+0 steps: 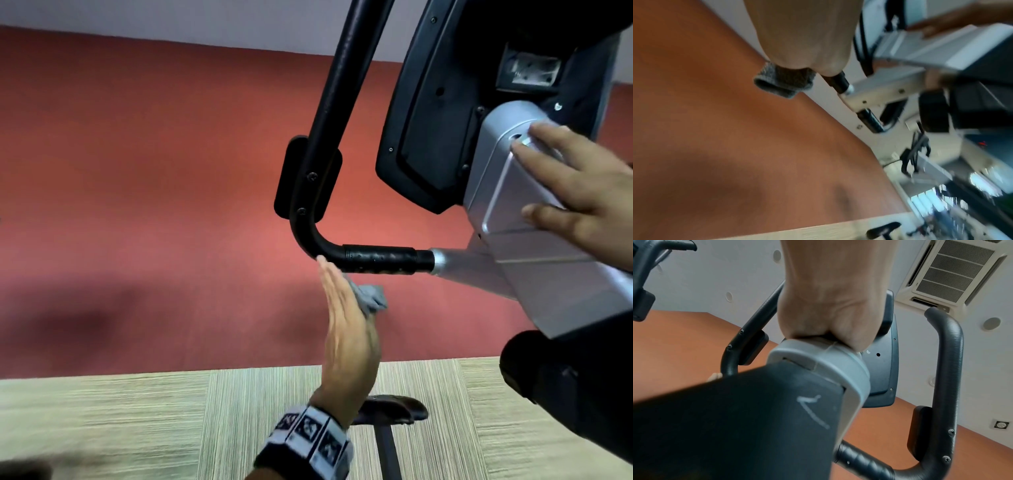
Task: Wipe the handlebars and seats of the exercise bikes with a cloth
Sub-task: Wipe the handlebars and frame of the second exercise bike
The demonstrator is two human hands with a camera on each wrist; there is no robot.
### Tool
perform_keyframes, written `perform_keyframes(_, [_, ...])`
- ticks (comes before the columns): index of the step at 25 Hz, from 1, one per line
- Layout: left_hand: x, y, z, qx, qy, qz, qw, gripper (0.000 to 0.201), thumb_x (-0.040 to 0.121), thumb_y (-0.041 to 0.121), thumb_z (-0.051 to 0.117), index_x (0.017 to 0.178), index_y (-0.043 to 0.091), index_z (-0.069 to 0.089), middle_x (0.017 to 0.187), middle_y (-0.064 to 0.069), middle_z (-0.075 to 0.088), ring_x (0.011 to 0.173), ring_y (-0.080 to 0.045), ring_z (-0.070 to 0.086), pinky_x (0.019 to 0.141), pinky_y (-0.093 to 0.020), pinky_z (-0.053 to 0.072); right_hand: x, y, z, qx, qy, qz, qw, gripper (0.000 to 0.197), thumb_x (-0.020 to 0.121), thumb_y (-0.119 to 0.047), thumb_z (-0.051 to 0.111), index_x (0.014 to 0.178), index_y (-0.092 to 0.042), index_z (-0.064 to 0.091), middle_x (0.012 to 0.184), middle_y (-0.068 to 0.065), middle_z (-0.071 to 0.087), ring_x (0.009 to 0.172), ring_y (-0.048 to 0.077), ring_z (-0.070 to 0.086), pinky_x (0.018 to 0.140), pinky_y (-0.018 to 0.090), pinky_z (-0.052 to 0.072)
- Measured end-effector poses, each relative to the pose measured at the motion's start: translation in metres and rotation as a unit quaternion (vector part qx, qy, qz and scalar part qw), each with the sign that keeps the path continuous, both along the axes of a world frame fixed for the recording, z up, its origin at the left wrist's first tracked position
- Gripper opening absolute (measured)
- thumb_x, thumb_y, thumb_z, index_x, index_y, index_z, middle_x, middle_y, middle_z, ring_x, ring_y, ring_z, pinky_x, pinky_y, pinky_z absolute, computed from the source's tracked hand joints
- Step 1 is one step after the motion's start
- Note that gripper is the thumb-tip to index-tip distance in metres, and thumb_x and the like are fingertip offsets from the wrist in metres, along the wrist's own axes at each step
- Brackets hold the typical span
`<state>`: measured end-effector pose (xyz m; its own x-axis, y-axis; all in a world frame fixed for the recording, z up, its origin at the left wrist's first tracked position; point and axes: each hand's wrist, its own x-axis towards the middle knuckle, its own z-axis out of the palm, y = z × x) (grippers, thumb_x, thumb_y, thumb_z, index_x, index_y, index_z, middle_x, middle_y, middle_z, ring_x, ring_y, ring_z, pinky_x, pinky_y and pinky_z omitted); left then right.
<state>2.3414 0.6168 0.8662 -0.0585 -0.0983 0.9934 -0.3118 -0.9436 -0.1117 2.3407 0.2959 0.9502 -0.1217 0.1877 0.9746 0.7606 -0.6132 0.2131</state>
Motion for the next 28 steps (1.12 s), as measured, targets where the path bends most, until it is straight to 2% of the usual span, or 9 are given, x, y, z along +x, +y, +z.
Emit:
perform_keyframes(3, [-0.005,0.013,0.03,0.12,-0.058,0.158,0.978,0.093,0.09,-0.01,0.046,0.161,0.007,-0.012,0.169,-0.012,-0.017,0.157,-0.021,-0.011,0.128,-0.036,0.0,0.019,-0.002,0.006,-0.012,-0.008,-0.011,1.0,0.08,0.098,-0.054,0.051,0.159,-0.031,0.006,0.169,-0.007,0.009,0.158,0.02,0.008,0.123,0.059,0.02])
perform_keyframes(6, [-0.013,0.018,0.08,0.194,-0.029,0.323,0.926,0.074,0.101,0.032,0.047,0.159,-0.004,0.018,0.168,-0.02,0.014,0.158,-0.027,0.005,0.129,-0.04,0.006,0.025,0.0,0.012,-0.019,-0.011,-0.034,0.999,0.08,0.095,-0.053,0.05,0.16,-0.03,0.009,0.17,-0.004,0.009,0.158,0.023,0.009,0.124,0.058,0.02])
perform_keyframes(9, [0.003,0.005,0.095,0.22,0.067,0.424,0.876,0.09,0.099,0.067,0.027,0.151,-0.006,0.036,0.157,-0.02,0.041,0.152,-0.03,0.028,0.125,-0.043,0.024,0.023,0.002,0.012,-0.002,0.021,-0.028,0.999,0.076,0.094,-0.035,0.057,0.162,-0.024,0.024,0.171,-0.002,0.008,0.157,0.013,0.003,0.124,0.037,0.008])
perform_keyframes(12, [0.006,-0.003,0.108,0.266,0.078,0.471,0.838,0.094,0.095,0.071,0.025,0.151,-0.004,0.037,0.151,-0.017,0.048,0.148,-0.028,0.037,0.123,-0.04,0.027,0.017,0.006,0.009,0.0,0.038,-0.028,0.999,0.079,0.093,-0.021,0.064,0.162,-0.021,0.025,0.172,-0.001,0.006,0.147,-0.005,-0.005,0.119,0.023,0.001])
perform_keyframes(14, [-0.002,0.004,0.116,0.331,0.044,0.507,0.794,0.092,0.095,0.069,0.033,0.153,-0.003,0.033,0.151,-0.017,0.048,0.148,-0.028,0.037,0.124,-0.041,0.024,0.014,0.005,0.008,-0.003,0.035,-0.035,0.999,0.08,0.094,-0.021,0.064,0.162,-0.02,0.023,0.172,0.0,0.005,0.15,0.0,-0.005,0.118,0.023,0.0])
perform_keyframes(17, [-0.001,-0.002,0.113,0.275,0.03,0.522,0.807,0.101,0.088,0.076,0.028,0.148,-0.005,0.037,0.145,-0.018,0.052,0.144,-0.03,0.04,0.124,-0.045,0.024,0.011,0.003,0.009,-0.021,0.045,-0.056,0.997,0.081,0.095,-0.024,0.062,0.163,-0.021,0.019,0.172,0.0,-0.001,0.158,0.019,-0.003,0.12,0.03,0.001])
perform_keyframes(19, [0.01,-0.02,0.109,0.237,0.05,0.502,0.83,0.101,0.089,0.076,0.032,0.147,-0.006,0.037,0.147,-0.019,0.049,0.146,-0.031,0.038,0.123,-0.043,0.026,0.007,0.003,0.009,-0.029,0.057,-0.057,0.996,0.082,0.096,-0.024,0.061,0.164,-0.022,0.016,0.171,-0.003,-0.005,0.158,0.019,-0.007,0.122,0.032,0.0])
perform_keyframes(23, [-0.001,-0.007,0.117,0.404,0.019,0.427,0.809,0.076,0.093,0.054,0.06,0.147,0.004,0.044,0.146,-0.011,0.053,0.137,-0.024,0.048,0.114,-0.033,0.036,-0.001,0.004,0.007,-0.031,0.073,-0.057,0.995,0.081,0.096,-0.027,0.057,0.164,-0.024,0.013,0.171,-0.005,-0.009,0.157,0.015,-0.009,0.122,0.029,-0.001])
perform_keyframes(28, [0.009,-0.017,0.112,0.316,0.025,0.503,0.804,0.079,0.1,0.055,0.036,0.155,-0.001,0.029,0.154,-0.016,0.043,0.148,-0.028,0.036,0.121,-0.038,0.027,-0.005,0.005,0.005,-0.04,0.087,-0.058,0.994,0.08,0.1,-0.025,0.056,0.164,-0.024,0.008,0.171,-0.005,-0.012,0.157,0.015,-0.011,0.122,0.027,-0.003])
